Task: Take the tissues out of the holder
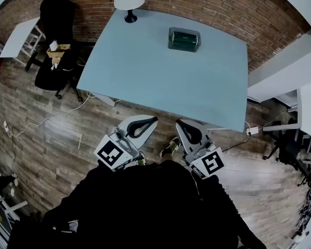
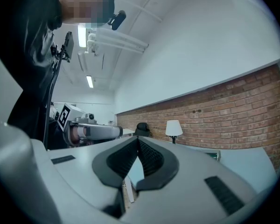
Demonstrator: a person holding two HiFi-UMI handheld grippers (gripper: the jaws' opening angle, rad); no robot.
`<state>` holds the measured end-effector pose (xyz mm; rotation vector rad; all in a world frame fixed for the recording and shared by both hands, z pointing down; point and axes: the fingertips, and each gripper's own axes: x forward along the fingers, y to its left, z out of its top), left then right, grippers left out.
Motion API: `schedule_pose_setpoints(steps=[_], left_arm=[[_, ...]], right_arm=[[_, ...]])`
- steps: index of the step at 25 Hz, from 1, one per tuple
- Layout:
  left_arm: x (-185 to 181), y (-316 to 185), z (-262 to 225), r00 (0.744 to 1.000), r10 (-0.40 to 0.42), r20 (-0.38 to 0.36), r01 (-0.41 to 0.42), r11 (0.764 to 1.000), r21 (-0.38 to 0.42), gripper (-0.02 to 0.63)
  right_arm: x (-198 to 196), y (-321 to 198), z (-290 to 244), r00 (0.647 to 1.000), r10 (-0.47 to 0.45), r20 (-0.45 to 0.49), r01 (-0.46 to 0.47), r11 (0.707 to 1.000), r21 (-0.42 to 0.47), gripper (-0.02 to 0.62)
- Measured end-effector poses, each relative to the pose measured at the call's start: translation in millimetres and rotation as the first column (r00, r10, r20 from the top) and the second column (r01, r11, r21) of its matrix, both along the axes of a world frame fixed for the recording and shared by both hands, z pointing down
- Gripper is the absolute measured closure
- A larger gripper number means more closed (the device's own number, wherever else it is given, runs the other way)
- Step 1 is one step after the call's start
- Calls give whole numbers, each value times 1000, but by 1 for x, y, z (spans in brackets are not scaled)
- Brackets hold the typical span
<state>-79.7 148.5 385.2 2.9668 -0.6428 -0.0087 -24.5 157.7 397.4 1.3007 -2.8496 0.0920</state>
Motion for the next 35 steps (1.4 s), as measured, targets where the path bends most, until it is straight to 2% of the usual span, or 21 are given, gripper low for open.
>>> schedule_pose_setpoints(steps=[9, 14, 18, 24, 27, 31, 35], left_arm=[[90, -60, -23, 999, -28, -26, 29, 998, 53, 597], [124, -85, -23, 997, -70, -38, 71, 996, 45, 597], [135, -105, -10, 993, -116, 17, 116, 993, 17, 597], [146, -145, 6, 990, -132, 55, 132, 991, 2, 597], [146, -170, 15, 991, -119, 67, 119, 993, 1, 597], [145, -215, 26, 994, -92, 54, 92, 996, 3, 597], [146, -265, 33, 998, -46, 36, 45, 999, 16, 597]], right_arm=[[85, -60, -4, 999, -47, 9, 47, 999, -10, 591], [121, -87, 5, 996, -84, 8, 84, 995, -49, 591], [138, -108, 17, 994, -105, -12, 104, 991, -79, 591], [148, -155, 35, 992, -121, -45, 115, 986, -119, 591], [147, -183, 46, 990, -122, -71, 111, 984, -138, 591], [142, -233, 69, 980, -125, -152, 96, 978, -186, 590], [143, -288, 86, 958, -163, -235, 104, 963, -248, 589]])
